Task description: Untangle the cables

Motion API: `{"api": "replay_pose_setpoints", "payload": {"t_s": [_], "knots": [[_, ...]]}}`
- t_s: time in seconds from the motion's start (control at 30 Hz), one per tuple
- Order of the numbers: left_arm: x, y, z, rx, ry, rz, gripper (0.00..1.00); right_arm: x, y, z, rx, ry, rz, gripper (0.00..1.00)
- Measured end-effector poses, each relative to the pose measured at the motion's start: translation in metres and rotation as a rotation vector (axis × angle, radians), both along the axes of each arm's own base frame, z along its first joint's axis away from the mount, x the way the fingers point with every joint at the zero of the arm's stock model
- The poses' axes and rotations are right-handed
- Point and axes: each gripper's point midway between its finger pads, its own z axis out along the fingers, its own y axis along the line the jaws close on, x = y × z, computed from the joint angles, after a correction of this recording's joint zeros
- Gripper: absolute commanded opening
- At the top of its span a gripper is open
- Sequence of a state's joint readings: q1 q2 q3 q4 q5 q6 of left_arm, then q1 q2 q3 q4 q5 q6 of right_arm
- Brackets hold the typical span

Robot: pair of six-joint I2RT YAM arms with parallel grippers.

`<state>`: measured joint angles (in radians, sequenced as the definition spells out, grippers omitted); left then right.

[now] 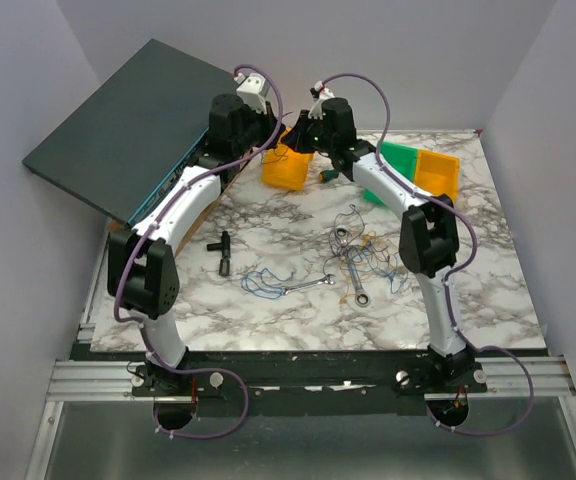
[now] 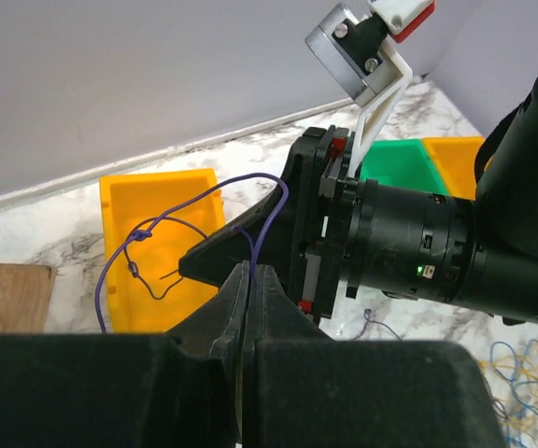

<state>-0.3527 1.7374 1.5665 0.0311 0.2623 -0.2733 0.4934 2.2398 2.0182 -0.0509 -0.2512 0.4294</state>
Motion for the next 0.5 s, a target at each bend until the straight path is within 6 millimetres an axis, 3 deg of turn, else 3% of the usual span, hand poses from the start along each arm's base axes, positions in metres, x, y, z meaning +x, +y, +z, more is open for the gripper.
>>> {"api": "replay_pose_setpoints", "payload": {"t_s": [0.23,0.5], "knots": [[0.057,-0.006,-0.046,0.053,0.070,0.074,0.00,0.040,-0.006,-0.065,-0.037,0.066,-0.039,0.01],[0.100,-0.012,-0.093,0.134,0.123,0.109,0.00,0.069,-0.018,-0.092,-0.099,0.051,-0.142,0.01]]}}
